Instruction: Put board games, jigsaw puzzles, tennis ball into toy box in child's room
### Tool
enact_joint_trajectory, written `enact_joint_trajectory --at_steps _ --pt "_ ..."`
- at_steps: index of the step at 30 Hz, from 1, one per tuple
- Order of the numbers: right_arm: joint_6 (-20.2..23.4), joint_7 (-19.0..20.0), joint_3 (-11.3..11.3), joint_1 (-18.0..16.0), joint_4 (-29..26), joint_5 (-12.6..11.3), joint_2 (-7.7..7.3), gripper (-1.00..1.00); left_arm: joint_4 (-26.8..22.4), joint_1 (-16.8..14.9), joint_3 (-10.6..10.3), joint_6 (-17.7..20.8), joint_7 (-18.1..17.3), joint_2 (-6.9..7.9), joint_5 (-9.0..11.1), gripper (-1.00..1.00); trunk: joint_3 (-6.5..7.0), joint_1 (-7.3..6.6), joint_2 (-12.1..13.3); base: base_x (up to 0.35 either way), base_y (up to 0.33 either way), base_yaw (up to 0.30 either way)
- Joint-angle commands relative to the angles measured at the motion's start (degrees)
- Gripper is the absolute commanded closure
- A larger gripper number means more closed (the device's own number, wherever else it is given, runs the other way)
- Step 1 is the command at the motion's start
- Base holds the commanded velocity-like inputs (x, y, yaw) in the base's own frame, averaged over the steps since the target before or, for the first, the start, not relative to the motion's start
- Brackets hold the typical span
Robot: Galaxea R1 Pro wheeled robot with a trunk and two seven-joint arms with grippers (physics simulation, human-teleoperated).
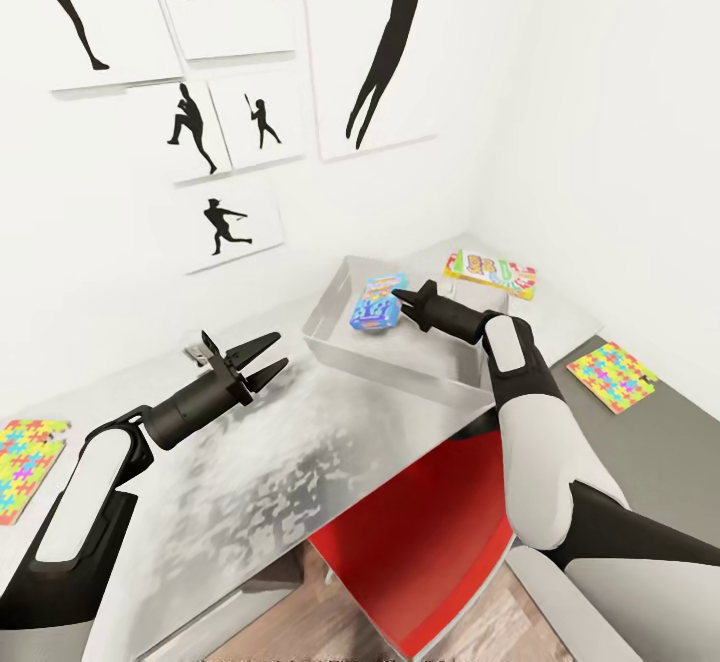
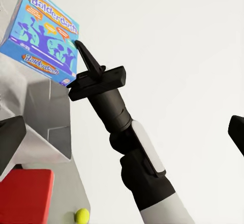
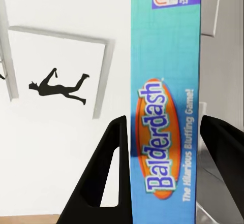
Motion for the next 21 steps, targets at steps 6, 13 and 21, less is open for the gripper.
enact_joint_trajectory --at_steps 6,13,21 --pt "0.4 0.4 -0.3 -0.1 0.1 0.3 0.08 1.00 0.0 0.0 0.1 0.2 -0.2 0.00 -0.1 -1.00 -0.65 0.03 -0.1 0.000 0.000 0.000" --pt "0.4 0.3 -0.3 -0.1 0.1 0.3 0.08 1.00 0.0 0.0 0.1 0.3 -0.2 0.05 -0.1 -1.00 -1.06 0.03 -0.1 0.000 0.000 0.000" --pt "0.4 0.3 -0.3 -0.1 0.2 0.3 0.08 1.00 0.0 0.0 0.1 0.3 -0.2 0.08 -0.1 -1.00 -1.19 0.03 -0.1 0.000 0.000 0.000"
